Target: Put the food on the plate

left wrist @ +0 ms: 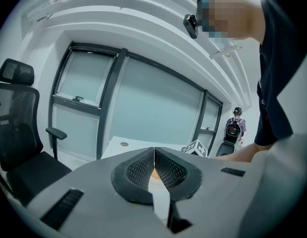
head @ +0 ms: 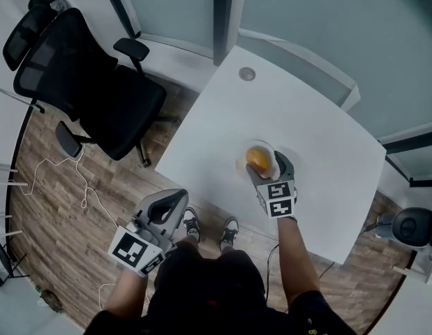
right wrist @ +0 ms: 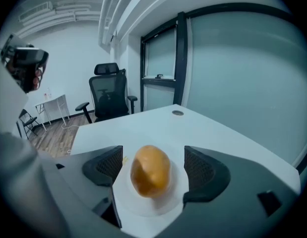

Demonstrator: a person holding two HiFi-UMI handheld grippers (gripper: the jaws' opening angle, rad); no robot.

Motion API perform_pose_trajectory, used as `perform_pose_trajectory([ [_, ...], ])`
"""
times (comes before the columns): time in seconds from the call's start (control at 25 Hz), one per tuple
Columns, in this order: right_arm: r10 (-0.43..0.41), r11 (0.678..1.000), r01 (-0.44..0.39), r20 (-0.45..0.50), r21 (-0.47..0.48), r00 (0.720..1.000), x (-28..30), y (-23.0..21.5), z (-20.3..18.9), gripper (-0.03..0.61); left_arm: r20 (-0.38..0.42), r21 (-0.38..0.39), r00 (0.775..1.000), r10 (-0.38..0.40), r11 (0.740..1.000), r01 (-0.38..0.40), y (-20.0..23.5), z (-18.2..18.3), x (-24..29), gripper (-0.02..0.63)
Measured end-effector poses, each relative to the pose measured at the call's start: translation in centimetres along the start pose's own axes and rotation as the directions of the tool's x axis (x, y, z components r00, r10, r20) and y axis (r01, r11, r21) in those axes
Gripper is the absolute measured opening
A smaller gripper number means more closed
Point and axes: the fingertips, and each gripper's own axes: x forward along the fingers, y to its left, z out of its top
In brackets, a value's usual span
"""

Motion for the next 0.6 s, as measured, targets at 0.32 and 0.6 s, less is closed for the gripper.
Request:
perform_pose_trajectory([
  [0.32, 0.046, 0.999, -0.046, 0.292, -0.008, 0.955, -11.3, 0.9, 7.9, 0.368, 0.061, 0.071, 0.997, -0.054, 0.996, 0.05, -3.5, 3.6, -0.7, 0.023],
  [0.6, 0.012, 0.998, 0.02, 0.477, -0.064, 0.879, -21.2, 1.9, 13.6, 0.159, 0.135, 0.13, 0.986, -0.099, 0.988, 0.082, -7.0, 7.2, -1.8, 0.023],
])
